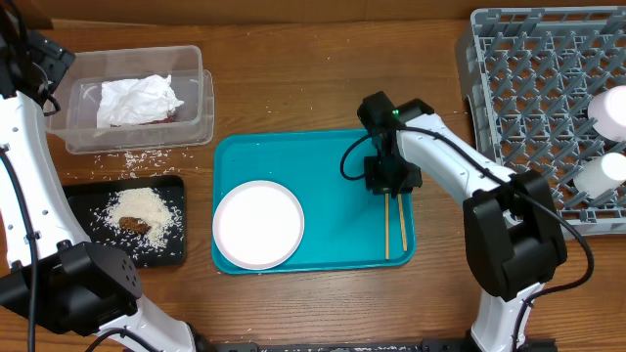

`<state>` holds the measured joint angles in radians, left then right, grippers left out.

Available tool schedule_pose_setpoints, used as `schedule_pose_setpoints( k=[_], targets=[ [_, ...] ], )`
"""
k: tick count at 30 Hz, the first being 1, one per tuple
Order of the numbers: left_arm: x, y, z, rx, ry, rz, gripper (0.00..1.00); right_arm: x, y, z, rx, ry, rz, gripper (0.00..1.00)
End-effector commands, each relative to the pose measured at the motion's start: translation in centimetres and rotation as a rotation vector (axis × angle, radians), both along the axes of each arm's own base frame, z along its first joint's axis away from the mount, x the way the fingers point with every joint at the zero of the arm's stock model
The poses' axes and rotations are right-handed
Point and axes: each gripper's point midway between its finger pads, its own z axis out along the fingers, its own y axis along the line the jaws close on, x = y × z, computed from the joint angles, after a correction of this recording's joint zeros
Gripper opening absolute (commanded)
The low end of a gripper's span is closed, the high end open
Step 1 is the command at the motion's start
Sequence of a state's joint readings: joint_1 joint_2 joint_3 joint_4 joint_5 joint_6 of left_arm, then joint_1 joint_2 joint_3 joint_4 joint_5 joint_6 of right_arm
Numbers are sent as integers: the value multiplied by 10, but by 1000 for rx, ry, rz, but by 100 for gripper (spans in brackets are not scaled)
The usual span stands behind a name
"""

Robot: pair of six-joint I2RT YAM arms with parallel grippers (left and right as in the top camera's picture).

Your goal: Sort waste into correct bins and load items into the dishwasher

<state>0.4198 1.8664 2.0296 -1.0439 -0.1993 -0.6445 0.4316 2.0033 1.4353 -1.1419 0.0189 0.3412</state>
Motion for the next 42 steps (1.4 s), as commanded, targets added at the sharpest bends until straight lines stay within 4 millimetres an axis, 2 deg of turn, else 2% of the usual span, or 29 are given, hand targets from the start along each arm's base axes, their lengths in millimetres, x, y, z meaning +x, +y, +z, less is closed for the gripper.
schedule_pose_setpoints(
  k=[1, 10, 13, 15, 17, 22, 24, 27, 32, 36, 39, 42],
  targets=[
    [-1, 5, -1, 17, 13, 1, 100, -5, -3, -10, 3, 8, -36, 29],
    [-1, 5, -1, 17, 13, 1, 100, -14, -1, -34, 22, 0, -54, 27],
    [-1, 5, -1, 17, 13, 1, 100, -16, -4, -42, 18, -6, -75, 22],
    [-1, 5, -1, 17, 13, 1, 100, -18, -4, -46, 19, -7, -81, 13],
    [-1, 5, -1, 17, 13, 1, 100, -19, -5, -46, 18, -4, -81, 4],
    [-1, 5, -1, 17, 12, 1, 100, -14, -3, -33, 16, 1, -87, 4],
    [-1, 5, -1, 17, 13, 1, 100, -7, -4, -19, 16, 1, -83, 4],
    [-1, 5, -1, 17, 12, 1, 100, 11, -7, 14, 32, -23, -53, 4],
    [-1, 5, -1, 17, 13, 1, 100, 56, -26, 95, 81, -159, 7, 4],
    [-1, 5, -1, 17, 13, 1, 100, 88, -71, 157, 89, -292, 22, 4],
    [-1, 5, -1, 17, 13, 1, 100, 105, -106, 183, 75, -371, 36, 4],
    [-1, 5, -1, 17, 13, 1, 100, 124, -143, 195, 50, -458, 22, 4]
  ],
)
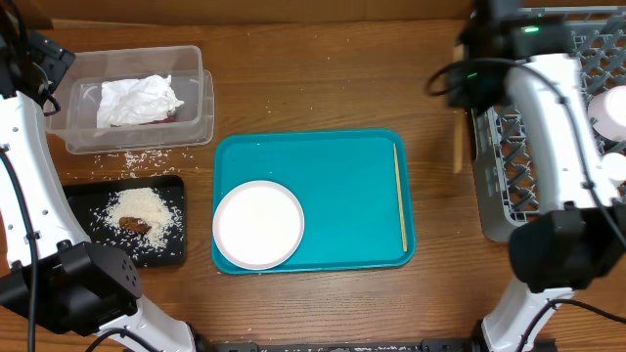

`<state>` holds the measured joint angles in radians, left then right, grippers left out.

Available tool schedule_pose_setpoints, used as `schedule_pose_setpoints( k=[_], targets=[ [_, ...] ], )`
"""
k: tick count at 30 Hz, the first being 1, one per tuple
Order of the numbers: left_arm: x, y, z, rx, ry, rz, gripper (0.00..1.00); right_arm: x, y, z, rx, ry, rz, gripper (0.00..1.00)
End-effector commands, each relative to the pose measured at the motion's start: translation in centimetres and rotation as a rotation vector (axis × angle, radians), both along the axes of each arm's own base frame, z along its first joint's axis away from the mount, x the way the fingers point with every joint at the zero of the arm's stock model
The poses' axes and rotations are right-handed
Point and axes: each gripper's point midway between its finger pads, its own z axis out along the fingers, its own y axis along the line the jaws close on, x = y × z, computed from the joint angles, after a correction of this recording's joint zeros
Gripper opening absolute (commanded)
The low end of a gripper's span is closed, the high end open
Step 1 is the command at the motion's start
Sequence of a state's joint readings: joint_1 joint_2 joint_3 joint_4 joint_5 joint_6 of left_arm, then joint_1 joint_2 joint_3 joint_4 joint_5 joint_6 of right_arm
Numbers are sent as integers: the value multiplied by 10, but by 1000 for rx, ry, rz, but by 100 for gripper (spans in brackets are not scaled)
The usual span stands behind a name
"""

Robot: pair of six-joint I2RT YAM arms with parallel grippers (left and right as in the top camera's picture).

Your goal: Sort waste into correct bins and load items into the dishwasher

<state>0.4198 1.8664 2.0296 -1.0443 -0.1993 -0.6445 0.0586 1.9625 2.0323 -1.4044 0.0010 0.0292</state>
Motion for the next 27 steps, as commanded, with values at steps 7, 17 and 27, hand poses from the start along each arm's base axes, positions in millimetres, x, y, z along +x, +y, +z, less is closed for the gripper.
schedule_pose_setpoints(
  k=[7, 17, 27],
  targets=[
    [-1, 5, -1, 17, 12, 1, 100, 42, -91, 32, -98, -232, 9, 4],
    [-1, 5, -1, 17, 13, 1, 100, 70, -131, 11, -160, -336, 6, 4],
    [-1, 5, -1, 17, 12, 1, 100, 77, -114, -20, -102, -337, 31, 16]
  ],
)
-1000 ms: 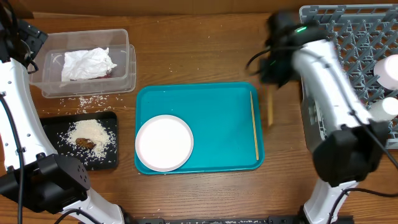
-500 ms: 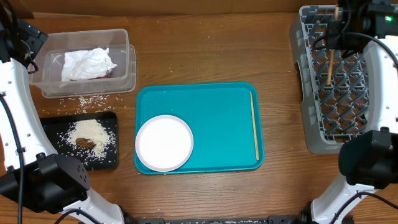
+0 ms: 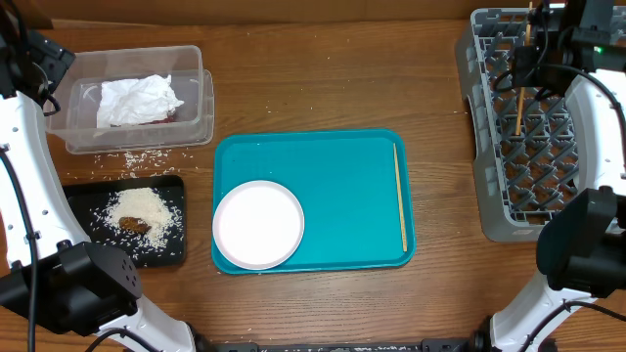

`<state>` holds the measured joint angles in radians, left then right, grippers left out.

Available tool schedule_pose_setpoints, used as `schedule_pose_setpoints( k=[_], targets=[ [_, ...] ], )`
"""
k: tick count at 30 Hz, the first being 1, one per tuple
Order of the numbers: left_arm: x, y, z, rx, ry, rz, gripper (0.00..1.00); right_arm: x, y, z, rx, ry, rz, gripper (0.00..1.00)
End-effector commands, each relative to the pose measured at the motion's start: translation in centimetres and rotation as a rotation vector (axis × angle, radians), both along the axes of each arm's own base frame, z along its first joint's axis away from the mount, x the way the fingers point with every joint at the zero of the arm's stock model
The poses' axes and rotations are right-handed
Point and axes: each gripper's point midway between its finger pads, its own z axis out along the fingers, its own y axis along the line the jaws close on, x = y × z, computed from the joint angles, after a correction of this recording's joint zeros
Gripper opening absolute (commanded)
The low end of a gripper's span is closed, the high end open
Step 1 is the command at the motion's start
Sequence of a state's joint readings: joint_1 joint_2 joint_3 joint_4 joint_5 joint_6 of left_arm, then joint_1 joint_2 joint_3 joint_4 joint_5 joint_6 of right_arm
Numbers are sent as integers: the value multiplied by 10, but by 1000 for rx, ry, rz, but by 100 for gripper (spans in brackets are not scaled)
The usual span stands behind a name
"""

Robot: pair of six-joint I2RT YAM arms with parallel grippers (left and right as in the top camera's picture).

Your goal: Sort waste into correct bins and load items into the dishwasher

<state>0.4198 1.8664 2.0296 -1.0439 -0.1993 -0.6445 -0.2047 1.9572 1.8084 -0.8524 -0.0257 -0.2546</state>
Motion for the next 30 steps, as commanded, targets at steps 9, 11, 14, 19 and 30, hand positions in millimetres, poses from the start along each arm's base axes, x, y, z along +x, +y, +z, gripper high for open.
schedule_pose_setpoints(
  k=[9, 11, 14, 19, 30],
  targets=[
    [-1, 5, -1, 17, 13, 1, 100, -4, 14, -7, 92, 24, -55, 40],
    [-1, 5, -1, 17, 13, 1, 100, -11, 21, -8, 159, 46, -92, 39],
    [-1, 5, -1, 17, 13, 1, 100, -24, 41, -7, 298, 91, -105, 35],
    [-1, 5, -1, 16, 13, 1, 100, -56, 92, -2, 571, 222, -20, 32],
    [-1, 5, -1, 17, 13, 1, 100, -133, 174, -28, 498, 582, 87, 29]
  ],
)
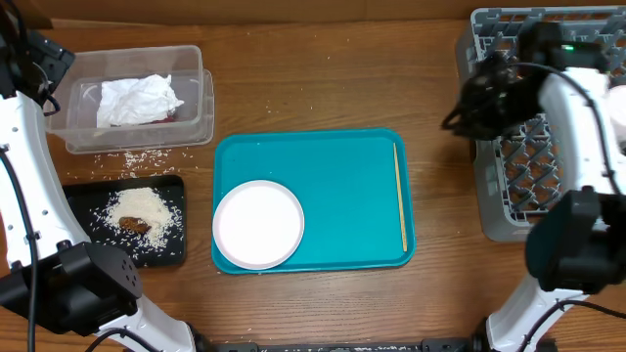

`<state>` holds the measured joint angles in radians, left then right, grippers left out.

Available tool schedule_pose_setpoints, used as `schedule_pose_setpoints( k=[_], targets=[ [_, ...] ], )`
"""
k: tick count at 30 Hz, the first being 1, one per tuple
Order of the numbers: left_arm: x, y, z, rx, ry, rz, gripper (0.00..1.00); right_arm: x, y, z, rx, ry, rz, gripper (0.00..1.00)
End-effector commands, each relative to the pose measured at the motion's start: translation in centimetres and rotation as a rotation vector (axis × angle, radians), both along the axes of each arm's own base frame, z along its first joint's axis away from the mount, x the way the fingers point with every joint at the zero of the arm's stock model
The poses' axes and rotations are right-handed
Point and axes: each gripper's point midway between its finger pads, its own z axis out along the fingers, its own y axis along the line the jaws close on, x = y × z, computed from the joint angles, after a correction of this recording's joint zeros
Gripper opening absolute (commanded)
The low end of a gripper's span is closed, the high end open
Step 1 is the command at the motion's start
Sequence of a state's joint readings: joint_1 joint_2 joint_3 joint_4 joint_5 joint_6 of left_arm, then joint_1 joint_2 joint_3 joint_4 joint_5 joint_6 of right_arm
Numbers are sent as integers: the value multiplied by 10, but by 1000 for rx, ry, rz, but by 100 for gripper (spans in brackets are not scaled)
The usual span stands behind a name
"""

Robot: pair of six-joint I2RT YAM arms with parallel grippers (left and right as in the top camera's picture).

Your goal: Sort waste into correct bins and load items into the dishwasher

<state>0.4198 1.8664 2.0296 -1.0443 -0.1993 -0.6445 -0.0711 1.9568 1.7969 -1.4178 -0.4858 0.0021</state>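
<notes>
A teal tray (pixel 323 166) lies mid-table with a white plate (pixel 258 224) at its left front. One wooden chopstick (pixel 400 196) runs along the tray's right edge. The grey dishwasher rack (pixel 536 186) stands at the right. My right gripper (pixel 468 110) hangs over the rack's left edge as a dark mass; no chopstick shows in it and its fingers cannot be made out. The left arm (pixel 39 54) is folded at the far left by the bin, its fingers not distinguishable.
A clear plastic bin (pixel 191 93) at the back left holds a crumpled white napkin (pixel 137 100). A black tray (pixel 88 191) in front of it carries rice and a brown scrap, and loose grains (pixel 127 156) lie scattered between them. A white item (pixel 617 108) sits in the rack.
My right gripper was over the rack's back with a chopstick hanging from it. It is now forward and left, at the rack's left edge, and that chopstick is out of sight.
My right gripper was down on two chopsticks at the tray's right side. Then it held one near the rack's left edge, leaving the other on the tray. Then it held the stick over the rack. Now it is at the rack's edge without it.
</notes>
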Motion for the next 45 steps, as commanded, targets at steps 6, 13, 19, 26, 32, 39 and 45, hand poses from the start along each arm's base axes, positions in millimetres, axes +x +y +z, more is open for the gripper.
schedule_pose_setpoints(
  k=[6, 13, 19, 26, 32, 39, 45],
  targets=[
    [-1, 5, -1, 17, 12, 1, 100, -33, 44, -48, -397, 74, 52, 33],
    [-1, 5, -1, 17, 12, 1, 100, -54, 65, -95, -546, 69, 50, 34],
    [-1, 5, -1, 17, 12, 1, 100, -59, 74, -114, -549, 45, 58, 33],
    [-1, 5, -1, 17, 12, 1, 100, -61, 72, -135, -543, 26, 54, 34],
    [-1, 5, -1, 17, 12, 1, 100, -63, 70, -149, -544, 9, 49, 34],
    [-1, 5, -1, 17, 12, 1, 100, -71, 69, -156, -540, 30, 55, 6],
    [-1, 5, -1, 17, 12, 1, 100, -61, 74, -134, -514, 19, 73, 4]
  ],
)
